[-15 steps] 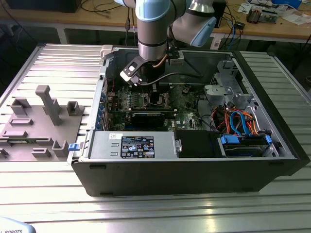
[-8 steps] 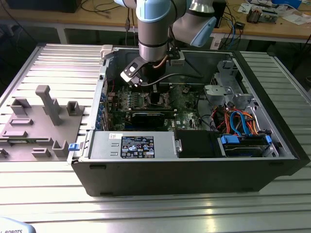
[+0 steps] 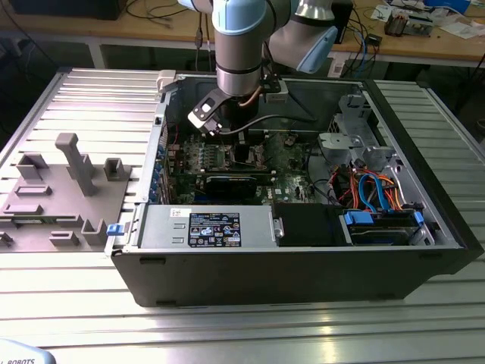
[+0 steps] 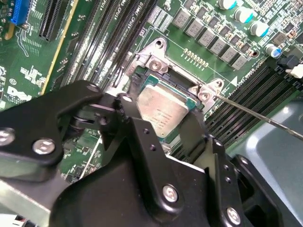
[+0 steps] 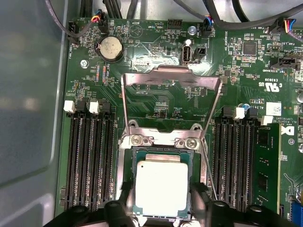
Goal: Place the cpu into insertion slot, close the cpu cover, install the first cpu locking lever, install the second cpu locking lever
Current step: 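Place the cpu into insertion slot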
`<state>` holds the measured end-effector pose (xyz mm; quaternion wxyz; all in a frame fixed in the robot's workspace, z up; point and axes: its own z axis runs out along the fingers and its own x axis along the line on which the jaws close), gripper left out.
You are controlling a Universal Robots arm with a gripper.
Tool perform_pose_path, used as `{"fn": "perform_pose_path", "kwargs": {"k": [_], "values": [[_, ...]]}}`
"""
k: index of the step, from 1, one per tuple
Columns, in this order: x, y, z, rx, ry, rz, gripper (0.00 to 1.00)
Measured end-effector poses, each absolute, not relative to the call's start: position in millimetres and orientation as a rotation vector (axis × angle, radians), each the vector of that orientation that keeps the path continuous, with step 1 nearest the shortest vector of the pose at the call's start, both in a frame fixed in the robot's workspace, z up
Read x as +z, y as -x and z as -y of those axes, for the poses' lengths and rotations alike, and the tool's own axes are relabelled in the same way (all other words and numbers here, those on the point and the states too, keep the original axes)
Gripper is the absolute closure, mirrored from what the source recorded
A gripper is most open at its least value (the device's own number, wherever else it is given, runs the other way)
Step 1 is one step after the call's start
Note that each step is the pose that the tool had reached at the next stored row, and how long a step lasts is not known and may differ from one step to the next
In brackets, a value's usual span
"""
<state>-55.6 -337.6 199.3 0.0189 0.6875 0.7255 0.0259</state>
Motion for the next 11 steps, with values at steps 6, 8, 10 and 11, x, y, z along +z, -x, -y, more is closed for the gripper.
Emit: {"fn": "perform_pose_path", "kwargs": {"k": [6,8,10,11], "values": [[201,56,338,0.079,-2.134,-2.252,0.38],[207,56,337,0.080,-2.134,-2.252,0.38],[211,56,335,0.080,-2.134,-2.252,0.38],[211,56,335,0.079,-2.134,-2.252,0.46]]}}
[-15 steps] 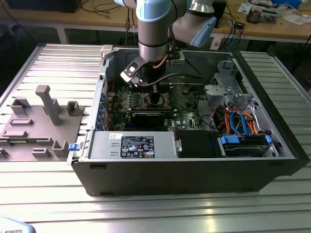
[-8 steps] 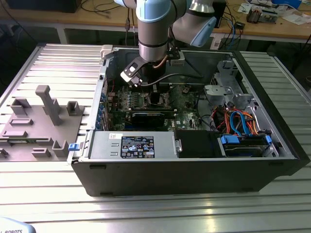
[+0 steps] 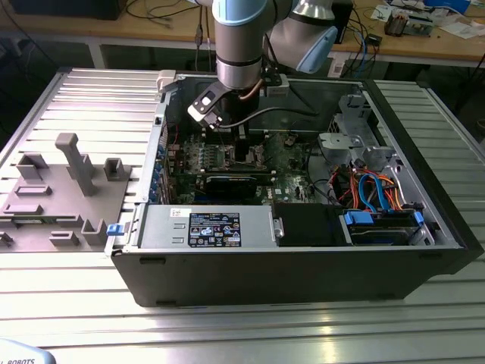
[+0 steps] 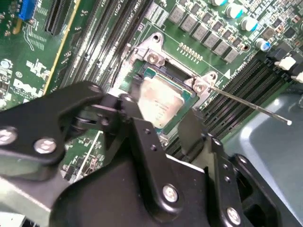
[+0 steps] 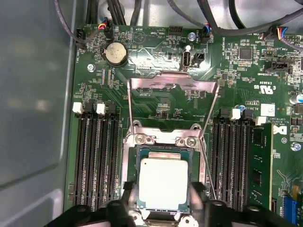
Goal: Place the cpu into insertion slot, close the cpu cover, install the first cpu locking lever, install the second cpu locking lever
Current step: 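Place the cpu into insertion slot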
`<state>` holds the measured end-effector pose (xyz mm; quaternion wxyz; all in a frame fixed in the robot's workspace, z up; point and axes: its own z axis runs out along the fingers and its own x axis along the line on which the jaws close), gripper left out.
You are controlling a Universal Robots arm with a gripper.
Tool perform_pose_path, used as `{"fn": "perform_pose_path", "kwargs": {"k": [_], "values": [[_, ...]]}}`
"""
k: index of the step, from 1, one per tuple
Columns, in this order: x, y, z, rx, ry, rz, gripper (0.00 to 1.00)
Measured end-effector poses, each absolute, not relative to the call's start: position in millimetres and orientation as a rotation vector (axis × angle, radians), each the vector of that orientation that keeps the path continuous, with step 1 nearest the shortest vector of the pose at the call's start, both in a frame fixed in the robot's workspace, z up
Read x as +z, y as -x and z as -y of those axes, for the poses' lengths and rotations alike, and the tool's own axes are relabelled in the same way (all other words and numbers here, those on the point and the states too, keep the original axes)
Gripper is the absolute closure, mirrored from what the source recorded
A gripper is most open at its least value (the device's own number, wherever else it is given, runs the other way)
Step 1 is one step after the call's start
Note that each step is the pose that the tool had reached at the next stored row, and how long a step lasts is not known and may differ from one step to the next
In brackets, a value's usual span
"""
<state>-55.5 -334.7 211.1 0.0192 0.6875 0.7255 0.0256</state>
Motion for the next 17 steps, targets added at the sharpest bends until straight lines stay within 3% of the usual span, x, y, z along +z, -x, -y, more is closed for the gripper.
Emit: {"fn": "perform_pose_path", "kwargs": {"k": [3,7,9,10,17], "values": [[211,55,335,0.080,-2.134,-2.252,0.52],[211,53,334,0.078,-2.134,-2.253,0.76],[210,50,335,0.071,-2.137,-2.257,0.76],[210,48,335,0.066,-2.139,-2.260,0.88],[204,41,335,0.039,-2.149,-2.274,0.89]]}}
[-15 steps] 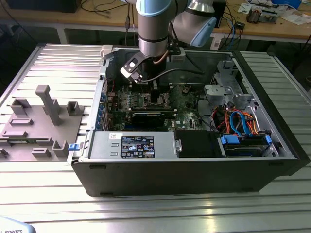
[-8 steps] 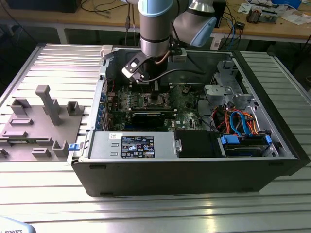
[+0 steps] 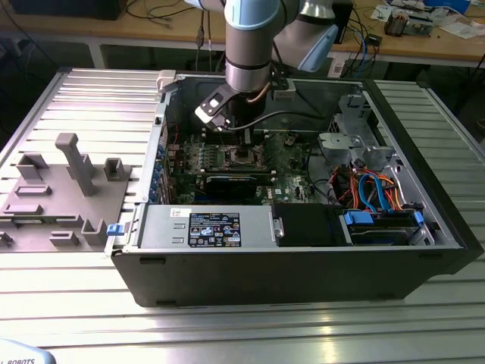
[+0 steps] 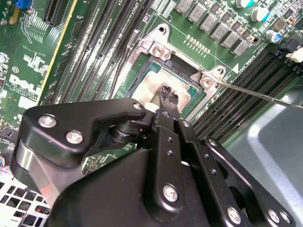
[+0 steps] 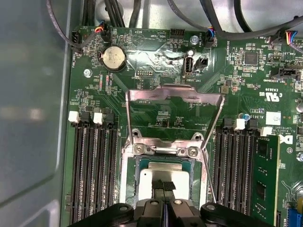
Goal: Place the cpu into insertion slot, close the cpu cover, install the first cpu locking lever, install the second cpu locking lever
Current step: 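Place the cpu into insertion slot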
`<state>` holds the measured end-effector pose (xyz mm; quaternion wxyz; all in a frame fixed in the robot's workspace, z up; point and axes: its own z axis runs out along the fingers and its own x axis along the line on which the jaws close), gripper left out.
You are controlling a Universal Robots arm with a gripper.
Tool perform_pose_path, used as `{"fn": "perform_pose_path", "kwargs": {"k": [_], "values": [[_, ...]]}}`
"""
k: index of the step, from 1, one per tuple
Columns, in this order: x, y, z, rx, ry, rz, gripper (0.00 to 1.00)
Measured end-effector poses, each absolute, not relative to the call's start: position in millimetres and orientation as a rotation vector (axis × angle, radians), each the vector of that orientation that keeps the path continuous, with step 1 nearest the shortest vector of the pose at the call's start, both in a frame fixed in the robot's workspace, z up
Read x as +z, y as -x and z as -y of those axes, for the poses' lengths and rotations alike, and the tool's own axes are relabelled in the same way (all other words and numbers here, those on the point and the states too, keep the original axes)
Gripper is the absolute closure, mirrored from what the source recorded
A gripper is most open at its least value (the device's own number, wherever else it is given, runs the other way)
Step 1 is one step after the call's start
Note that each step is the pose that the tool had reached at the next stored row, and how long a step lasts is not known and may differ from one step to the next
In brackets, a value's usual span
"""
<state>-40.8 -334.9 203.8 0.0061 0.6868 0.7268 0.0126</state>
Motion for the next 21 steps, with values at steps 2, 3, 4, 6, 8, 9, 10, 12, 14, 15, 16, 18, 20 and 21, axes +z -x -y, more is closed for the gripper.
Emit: {"fn": "perform_pose_path", "kwargs": {"k": [2,3,4,6,8,9,10,12,14,15,16,18,20,21], "values": [[203,40,335,0.039,-2.150,-2.275,0.89],[203,40,335,0.040,-2.150,-2.275,0.89],[205,40,335,0.041,-2.150,-2.275,0.89],[211,40,335,0.041,-2.150,-2.275,0.89],[220,40,335,0.041,-2.150,-2.275,0.89],[223,40,335,0.040,-2.150,-2.275,0.89],[225,40,335,0.040,-2.150,-2.275,0.89],[228,37,335,0.036,-2.152,-2.278,0.89],[228,32,335,0.024,-2.158,-2.283,0.89],[228,29,335,0.016,-2.161,-2.287,0.89],[229,25,335,0.006,-2.166,-2.292,0.89],[235,23,335,0.001,-2.168,-2.294,0.89],[242,23,335,0.001,-2.168,-2.294,0.89],[247,23,335,0.001,-2.168,-2.294,0.89]]}}
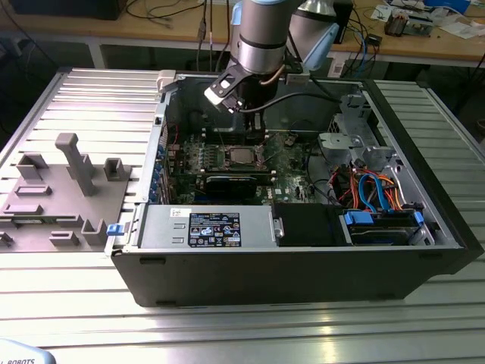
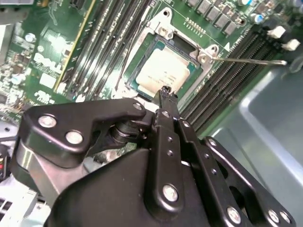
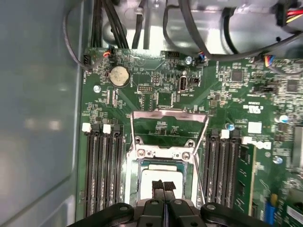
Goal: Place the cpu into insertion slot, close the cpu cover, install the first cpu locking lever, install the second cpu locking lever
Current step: 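Place the cpu into insertion slot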
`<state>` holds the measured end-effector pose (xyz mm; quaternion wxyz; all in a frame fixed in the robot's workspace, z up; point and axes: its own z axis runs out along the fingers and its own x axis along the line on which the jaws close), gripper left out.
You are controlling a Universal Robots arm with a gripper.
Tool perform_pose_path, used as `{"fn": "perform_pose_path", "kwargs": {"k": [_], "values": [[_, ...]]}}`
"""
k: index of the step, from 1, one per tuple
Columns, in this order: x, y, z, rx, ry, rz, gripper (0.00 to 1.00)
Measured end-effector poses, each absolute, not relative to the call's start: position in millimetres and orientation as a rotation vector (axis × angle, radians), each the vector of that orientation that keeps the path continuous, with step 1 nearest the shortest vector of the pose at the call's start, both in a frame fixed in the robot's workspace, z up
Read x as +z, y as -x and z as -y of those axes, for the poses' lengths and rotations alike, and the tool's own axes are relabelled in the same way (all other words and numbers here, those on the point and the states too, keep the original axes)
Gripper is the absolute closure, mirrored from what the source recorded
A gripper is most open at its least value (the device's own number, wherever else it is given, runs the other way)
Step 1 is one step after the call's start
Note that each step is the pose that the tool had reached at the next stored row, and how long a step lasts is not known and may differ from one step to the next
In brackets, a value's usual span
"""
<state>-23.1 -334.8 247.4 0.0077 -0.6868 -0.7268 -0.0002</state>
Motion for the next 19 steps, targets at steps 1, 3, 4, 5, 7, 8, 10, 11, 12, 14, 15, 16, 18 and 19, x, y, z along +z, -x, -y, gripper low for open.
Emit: {"fn": "perform_pose_path", "kwargs": {"k": [1,3,4,5,7,8,10,11,12,14,15,16,18,19], "values": [[250,23,335,-0.001,2.147,2.272,0.89],[257,23,335,-0.001,2.147,2.272,0.89],[260,23,335,-0.001,2.147,2.272,0.89],[263,23,335,-0.001,2.147,2.272,0.89],[270,23,335,-0.001,2.147,2.272,0.89],[274,23,335,-0.001,2.147,2.272,0.89],[279,23,335,0.000,2.147,2.272,0.89],[281,23,335,0.000,2.147,2.272,0.89],[281,23,335,-0.001,2.147,2.272,0.89],[281,23,335,-0.001,2.147,2.272,0.89],[282,23,335,-0.001,2.147,2.272,0.89],[282,23,335,-0.001,2.147,2.272,0.89],[282,23,335,-0.001,2.147,2.272,0.89],[282,23,335,-0.001,2.147,2.272,0.89]]}}
